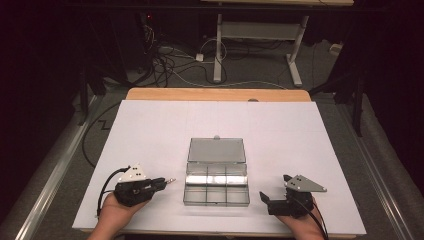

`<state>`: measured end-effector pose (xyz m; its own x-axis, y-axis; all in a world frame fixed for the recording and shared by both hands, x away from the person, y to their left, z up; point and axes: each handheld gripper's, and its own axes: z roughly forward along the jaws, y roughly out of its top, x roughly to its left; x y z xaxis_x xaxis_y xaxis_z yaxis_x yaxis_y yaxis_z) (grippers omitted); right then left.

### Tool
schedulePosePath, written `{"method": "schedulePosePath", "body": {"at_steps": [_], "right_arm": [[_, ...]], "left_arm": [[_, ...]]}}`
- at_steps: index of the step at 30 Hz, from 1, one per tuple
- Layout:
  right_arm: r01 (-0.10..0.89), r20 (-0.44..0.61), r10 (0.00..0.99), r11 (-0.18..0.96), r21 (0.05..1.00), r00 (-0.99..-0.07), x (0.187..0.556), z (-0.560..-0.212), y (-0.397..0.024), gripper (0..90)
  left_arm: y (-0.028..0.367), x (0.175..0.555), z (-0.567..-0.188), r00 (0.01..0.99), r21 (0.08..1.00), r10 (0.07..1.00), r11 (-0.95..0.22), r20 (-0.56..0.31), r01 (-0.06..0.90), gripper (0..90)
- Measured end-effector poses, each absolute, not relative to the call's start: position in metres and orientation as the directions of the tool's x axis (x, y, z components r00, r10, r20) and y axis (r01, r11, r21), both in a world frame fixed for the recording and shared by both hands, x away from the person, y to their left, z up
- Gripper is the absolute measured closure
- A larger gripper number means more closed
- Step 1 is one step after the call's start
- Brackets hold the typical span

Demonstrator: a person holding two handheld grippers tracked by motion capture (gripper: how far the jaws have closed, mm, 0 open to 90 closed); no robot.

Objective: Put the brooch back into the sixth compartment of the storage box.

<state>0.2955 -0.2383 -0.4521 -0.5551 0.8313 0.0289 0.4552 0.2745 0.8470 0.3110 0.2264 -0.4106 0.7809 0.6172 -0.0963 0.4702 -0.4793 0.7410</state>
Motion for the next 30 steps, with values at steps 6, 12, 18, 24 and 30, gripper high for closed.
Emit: {"method": "schedulePosePath", "body": {"at_steps": [6, 12, 18, 24, 30], "right_arm": [[0.456, 0.031, 0.832, 0.272, 0.848, -0.554, 0.296, -0.452, -0.239, 0.2], [0.461, 0.038, 0.833, 0.267, 0.846, -0.553, 0.296, -0.452, -0.239, 0.2], [0.457, 0.035, 0.834, 0.266, 0.849, -0.551, 0.295, -0.452, -0.239, 0.2], [0.453, 0.035, 0.833, 0.266, 0.851, -0.553, 0.295, -0.452, -0.239, 0.2], [0.451, 0.033, 0.832, 0.266, 0.852, -0.553, 0.295, -0.452, -0.239, 0.2]], "left_arm": [[0.219, 0.312, -0.404, 0.787, 0.751, 0.611, -0.479, -0.085, 0.454, 77.2], [0.211, 0.314, -0.398, 0.795, 0.758, 0.601, -0.482, -0.081, 0.441, 77.2], [0.202, 0.318, -0.390, 0.806, 0.764, 0.586, -0.481, -0.084, 0.429, 77.3], [0.189, 0.322, -0.386, 0.819, 0.764, 0.568, -0.492, -0.080, 0.416, 77.3], [0.178, 0.325, -0.386, 0.829, 0.766, 0.552, -0.495, -0.087, 0.410, 77.3]]}}
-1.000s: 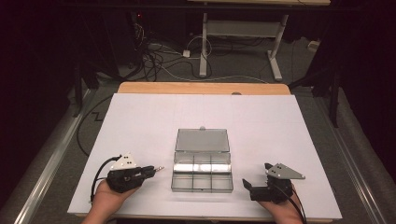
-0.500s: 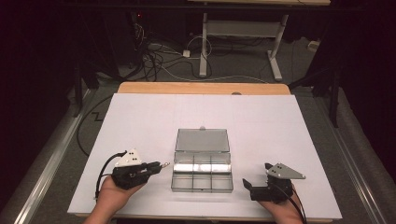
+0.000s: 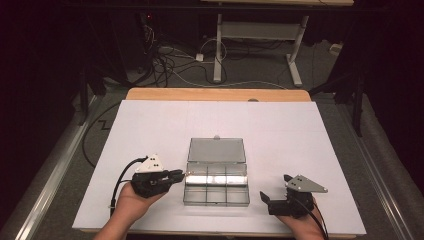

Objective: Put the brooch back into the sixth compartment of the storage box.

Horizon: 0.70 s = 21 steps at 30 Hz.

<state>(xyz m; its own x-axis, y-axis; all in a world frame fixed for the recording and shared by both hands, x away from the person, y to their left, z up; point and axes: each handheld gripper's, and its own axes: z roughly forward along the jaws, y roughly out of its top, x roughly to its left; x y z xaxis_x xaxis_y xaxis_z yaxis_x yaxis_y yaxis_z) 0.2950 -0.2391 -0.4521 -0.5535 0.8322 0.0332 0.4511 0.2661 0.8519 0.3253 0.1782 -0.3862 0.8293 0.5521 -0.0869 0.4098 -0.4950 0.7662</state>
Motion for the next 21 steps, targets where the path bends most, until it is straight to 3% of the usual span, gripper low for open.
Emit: {"method": "schedulePosePath", "body": {"at_steps": [21], "right_arm": [[0.446, 0.029, 0.832, 0.267, 0.854, -0.553, 0.295, -0.452, -0.239, 0.2]], "left_arm": [[0.143, 0.330, -0.385, 0.860, 0.755, 0.506, -0.541, -0.060, 0.371, 77.3]]}}
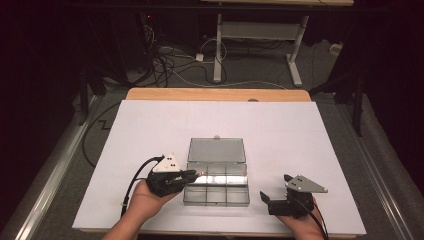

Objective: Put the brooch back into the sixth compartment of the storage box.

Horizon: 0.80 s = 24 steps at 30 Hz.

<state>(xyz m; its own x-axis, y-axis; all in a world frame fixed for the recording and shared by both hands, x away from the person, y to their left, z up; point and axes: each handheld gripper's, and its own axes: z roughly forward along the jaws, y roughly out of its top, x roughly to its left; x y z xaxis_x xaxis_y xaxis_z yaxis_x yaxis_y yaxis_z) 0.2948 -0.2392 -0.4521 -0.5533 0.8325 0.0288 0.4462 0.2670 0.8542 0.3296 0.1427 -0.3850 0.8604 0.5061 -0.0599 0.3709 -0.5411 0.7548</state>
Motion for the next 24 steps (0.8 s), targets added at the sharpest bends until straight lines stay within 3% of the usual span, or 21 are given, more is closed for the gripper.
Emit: {"method": "schedulePosePath", "body": {"at_steps": [24], "right_arm": [[0.445, 0.031, 0.835, 0.262, 0.856, -0.549, 0.294, -0.452, -0.239, 0.2]], "left_arm": [[0.105, 0.328, -0.388, 0.894, 0.749, 0.443, -0.571, -0.066, 0.337, 77.3]]}}
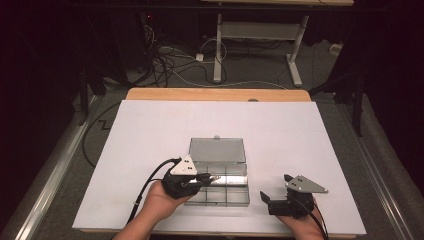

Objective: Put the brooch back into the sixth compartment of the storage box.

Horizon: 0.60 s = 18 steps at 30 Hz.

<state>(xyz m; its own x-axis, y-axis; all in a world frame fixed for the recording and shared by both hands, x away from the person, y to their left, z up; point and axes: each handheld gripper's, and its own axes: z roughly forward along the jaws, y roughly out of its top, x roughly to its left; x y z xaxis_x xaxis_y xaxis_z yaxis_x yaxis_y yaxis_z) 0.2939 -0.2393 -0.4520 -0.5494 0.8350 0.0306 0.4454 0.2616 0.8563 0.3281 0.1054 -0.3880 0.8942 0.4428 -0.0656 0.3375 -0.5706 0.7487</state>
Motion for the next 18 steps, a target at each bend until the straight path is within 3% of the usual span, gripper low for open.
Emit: {"method": "schedulePosePath", "body": {"at_steps": [18], "right_arm": [[0.446, 0.031, 0.834, 0.263, 0.855, -0.551, 0.294, -0.452, -0.239, 0.2]], "left_arm": [[0.076, 0.325, -0.395, 0.917, 0.733, 0.394, -0.603, -0.069, 0.314, 77.3]]}}
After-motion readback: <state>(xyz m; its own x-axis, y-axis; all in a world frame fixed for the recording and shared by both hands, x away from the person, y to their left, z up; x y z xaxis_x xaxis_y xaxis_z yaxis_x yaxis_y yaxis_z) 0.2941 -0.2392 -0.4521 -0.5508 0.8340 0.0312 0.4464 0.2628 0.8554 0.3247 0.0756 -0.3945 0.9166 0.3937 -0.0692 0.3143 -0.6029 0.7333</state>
